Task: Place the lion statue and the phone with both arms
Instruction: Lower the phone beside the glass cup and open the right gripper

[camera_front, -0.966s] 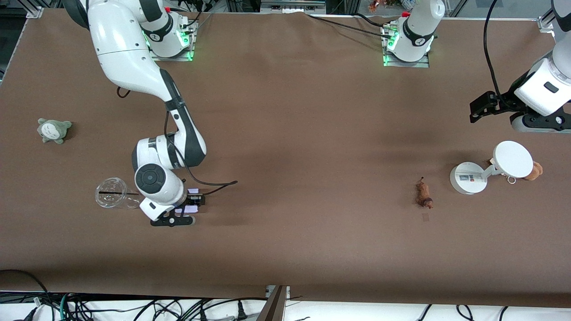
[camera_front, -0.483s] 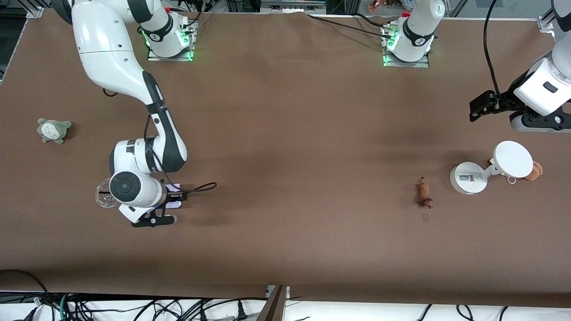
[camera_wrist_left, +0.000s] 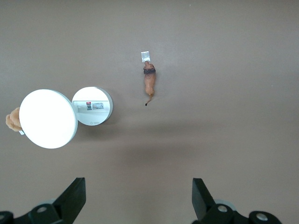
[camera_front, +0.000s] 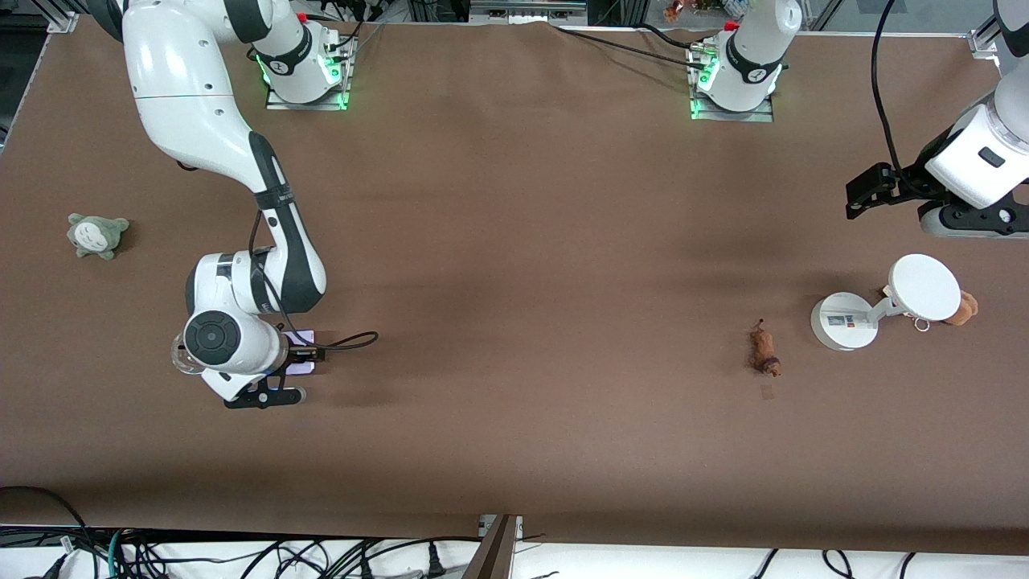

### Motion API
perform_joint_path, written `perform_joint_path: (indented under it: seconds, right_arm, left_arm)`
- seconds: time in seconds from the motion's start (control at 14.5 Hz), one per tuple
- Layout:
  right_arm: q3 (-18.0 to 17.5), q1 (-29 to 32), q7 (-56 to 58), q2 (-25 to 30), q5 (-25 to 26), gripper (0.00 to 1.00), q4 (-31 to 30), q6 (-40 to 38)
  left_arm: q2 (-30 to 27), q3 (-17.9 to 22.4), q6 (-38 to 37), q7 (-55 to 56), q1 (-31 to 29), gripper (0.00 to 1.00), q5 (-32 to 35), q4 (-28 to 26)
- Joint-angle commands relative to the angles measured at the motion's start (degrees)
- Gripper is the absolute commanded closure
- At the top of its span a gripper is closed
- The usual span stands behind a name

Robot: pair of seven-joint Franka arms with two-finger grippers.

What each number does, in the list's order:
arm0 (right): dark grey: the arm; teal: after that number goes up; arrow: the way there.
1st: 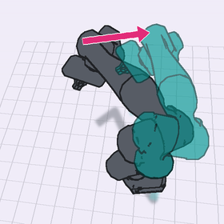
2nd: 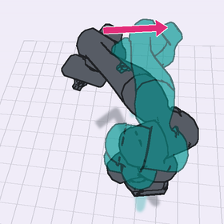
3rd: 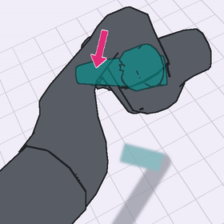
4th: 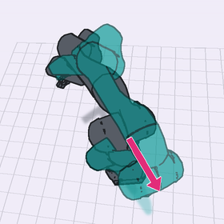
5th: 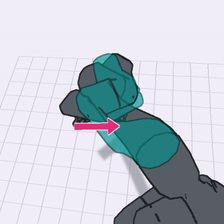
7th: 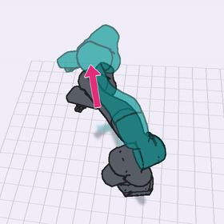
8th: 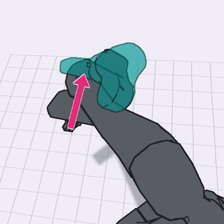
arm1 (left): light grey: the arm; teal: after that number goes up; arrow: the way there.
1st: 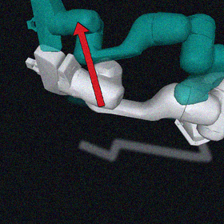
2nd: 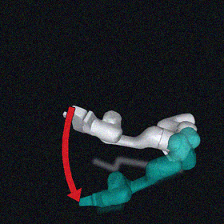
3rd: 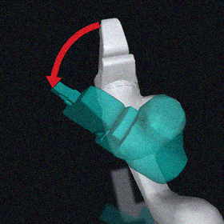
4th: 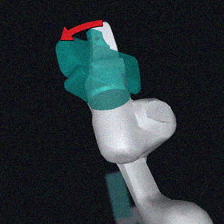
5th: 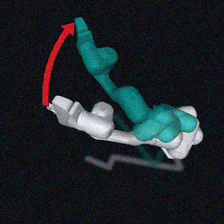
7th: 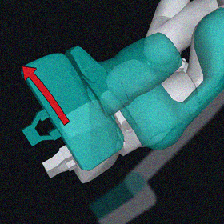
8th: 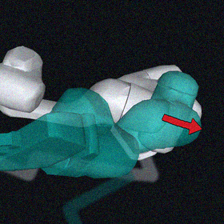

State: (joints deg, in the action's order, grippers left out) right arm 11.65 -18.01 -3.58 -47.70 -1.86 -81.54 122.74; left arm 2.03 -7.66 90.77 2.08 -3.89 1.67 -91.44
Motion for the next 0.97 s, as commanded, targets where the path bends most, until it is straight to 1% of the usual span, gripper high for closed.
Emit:
perform_joint_path:
  seconds: [0.0, 0.28, 0.55, 0.62, 0.69, 0.76, 0.9]
  right_arm:
    - [-0.32, 0.69, 1.30, 1.29, 0.19, 0.74, -2.47, 2.32]
    - [-0.32, 0.96, 1.30, 0.94, 0.19, 0.73, -3.00, 3.99]
    - [-0.32, 1.04, 1.30, 0.94, 0.19, 0.71, -6.08, 7.51]
    - [-0.32, 1.13, 1.30, 0.94, 0.10, 0.54, -6.17, 7.69]
    - [-0.32, 1.22, 1.21, 0.85, 0.10, 0.06, -6.08, 7.78]
    - [-0.32, 1.31, 1.30, 0.68, 0.10, 0.00, -6.08, 7.69]
    - [-0.32, 1.22, 1.82, 1.03, 0.19, 0.00, -5.30, 7.43]
  left_arm:
    - [-1.15, -0.33, -0.86, -1.20, -0.50, 0.00, -0.26, -0.40]
    - [-1.15, -0.33, -1.74, -1.20, -0.50, 0.00, -0.26, -0.40]
    - [-1.15, -0.42, -1.83, -1.20, -0.50, 0.00, -0.18, -0.40]
    - [-1.24, -0.42, -1.83, -1.20, -0.50, 0.00, -0.18, -0.40]
    - [-1.15, -0.42, -1.83, -1.20, -0.50, 0.00, -0.18, -0.40]
    - [-1.24, -0.42, -1.83, -1.20, -0.50, 0.00, 0.00, -0.40]
    - [-1.33, -0.69, -1.91, -1.20, -0.50, 0.00, 0.70, -0.40]
